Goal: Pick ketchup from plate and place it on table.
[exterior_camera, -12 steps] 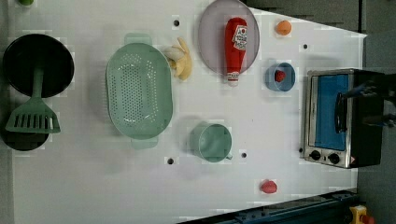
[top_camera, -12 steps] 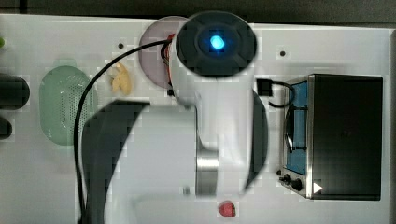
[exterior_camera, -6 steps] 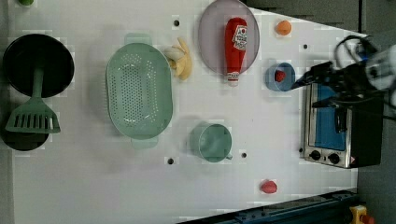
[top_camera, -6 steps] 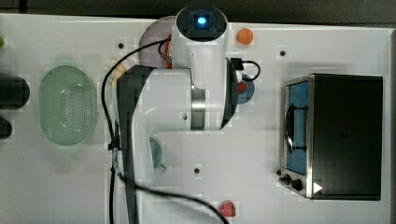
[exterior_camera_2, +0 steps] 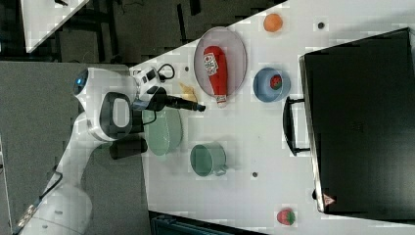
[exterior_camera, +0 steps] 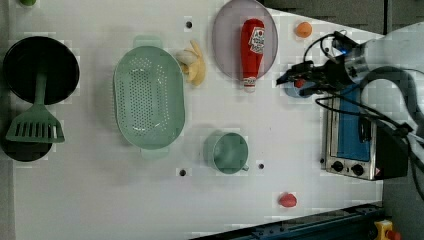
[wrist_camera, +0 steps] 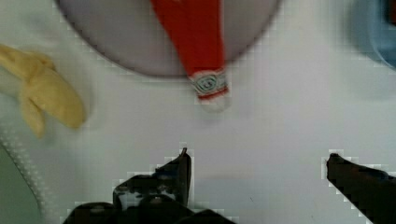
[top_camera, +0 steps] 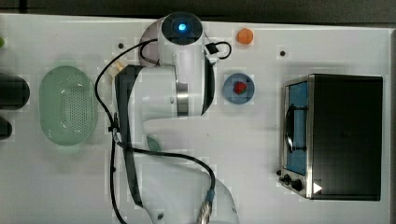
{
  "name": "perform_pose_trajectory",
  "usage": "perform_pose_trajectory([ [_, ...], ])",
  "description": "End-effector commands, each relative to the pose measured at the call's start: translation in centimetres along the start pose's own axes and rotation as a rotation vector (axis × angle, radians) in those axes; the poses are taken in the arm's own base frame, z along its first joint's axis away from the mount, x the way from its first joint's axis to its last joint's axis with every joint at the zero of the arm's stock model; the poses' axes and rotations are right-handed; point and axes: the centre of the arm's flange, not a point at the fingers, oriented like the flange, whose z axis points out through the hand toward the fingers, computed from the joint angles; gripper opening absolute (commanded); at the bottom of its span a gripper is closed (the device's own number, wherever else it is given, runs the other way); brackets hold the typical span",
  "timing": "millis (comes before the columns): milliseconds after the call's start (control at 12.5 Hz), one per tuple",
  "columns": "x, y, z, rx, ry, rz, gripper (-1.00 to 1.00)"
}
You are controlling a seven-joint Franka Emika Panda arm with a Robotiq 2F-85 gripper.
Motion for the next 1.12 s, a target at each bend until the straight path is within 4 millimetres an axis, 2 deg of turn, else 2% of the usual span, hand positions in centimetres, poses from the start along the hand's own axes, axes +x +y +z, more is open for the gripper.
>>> perform_pose_trajectory([
  [80, 2.2, -1.0, 1.4, 0.038, 0.085, -0.106, 1.00],
  [400, 5.0, -2.5, 5.8, 0.036, 0.168, -0.186, 1.00],
  [720, 6.9, -3.0, 9.7, 0.020, 0.230, -0.235, 1.00],
  [1120, 8.2, -3.4, 12.4, 0.016, 0.301, -0.273, 1.00],
])
